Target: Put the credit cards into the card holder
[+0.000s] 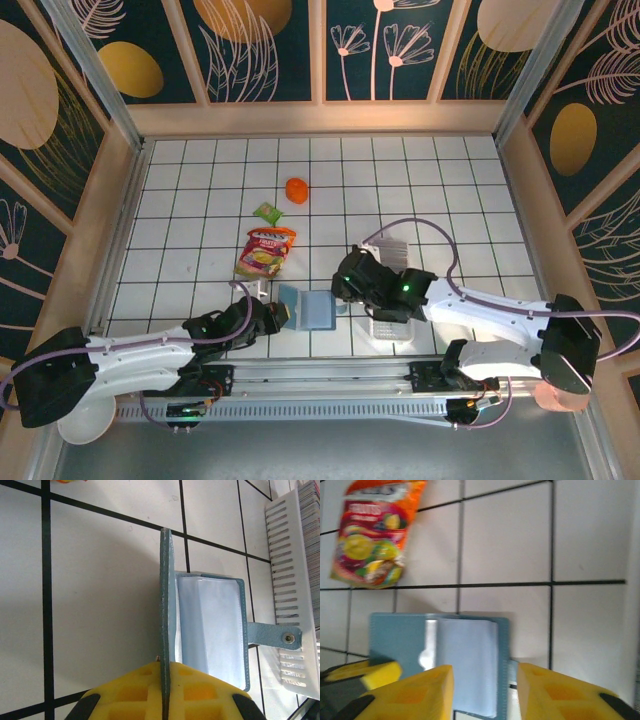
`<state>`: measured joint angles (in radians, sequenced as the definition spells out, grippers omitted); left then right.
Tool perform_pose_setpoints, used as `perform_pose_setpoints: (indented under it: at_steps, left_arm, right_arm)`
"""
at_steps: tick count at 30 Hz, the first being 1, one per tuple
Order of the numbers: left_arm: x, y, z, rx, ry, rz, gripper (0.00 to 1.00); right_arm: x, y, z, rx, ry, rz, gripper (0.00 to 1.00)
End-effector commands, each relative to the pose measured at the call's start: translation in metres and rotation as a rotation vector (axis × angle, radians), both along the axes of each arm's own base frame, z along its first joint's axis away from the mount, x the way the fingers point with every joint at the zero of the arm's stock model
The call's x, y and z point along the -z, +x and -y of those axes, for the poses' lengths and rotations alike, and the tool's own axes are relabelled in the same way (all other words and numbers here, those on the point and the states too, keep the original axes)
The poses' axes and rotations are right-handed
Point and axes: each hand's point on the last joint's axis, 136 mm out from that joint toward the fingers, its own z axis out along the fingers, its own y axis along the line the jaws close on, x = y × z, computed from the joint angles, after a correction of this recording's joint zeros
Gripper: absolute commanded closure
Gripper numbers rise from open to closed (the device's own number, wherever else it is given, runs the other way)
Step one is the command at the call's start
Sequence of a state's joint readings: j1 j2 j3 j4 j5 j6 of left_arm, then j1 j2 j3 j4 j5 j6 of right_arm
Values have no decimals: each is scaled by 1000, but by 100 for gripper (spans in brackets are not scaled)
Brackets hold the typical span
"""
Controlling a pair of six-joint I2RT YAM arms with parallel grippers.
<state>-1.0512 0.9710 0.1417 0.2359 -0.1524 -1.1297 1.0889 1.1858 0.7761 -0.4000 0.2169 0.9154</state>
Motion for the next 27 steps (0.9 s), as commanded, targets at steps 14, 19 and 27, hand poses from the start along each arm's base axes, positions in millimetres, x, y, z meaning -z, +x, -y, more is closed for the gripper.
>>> perform_pose_setpoints:
  at_steps: [14,19,27]
  left_arm:
    - [4,-2,4,5,-21,-21,93]
    - [5,-1,-1,-14,-6,-24,70]
    - [0,2,-14,-65,18,-9,52]
  right_arm:
    - [64,-7,-57,-144,-105,-124,63]
    - [80,-11,-58,-150,-114,-153,64]
    - [91,-13,-58,-151,-137,-175,65]
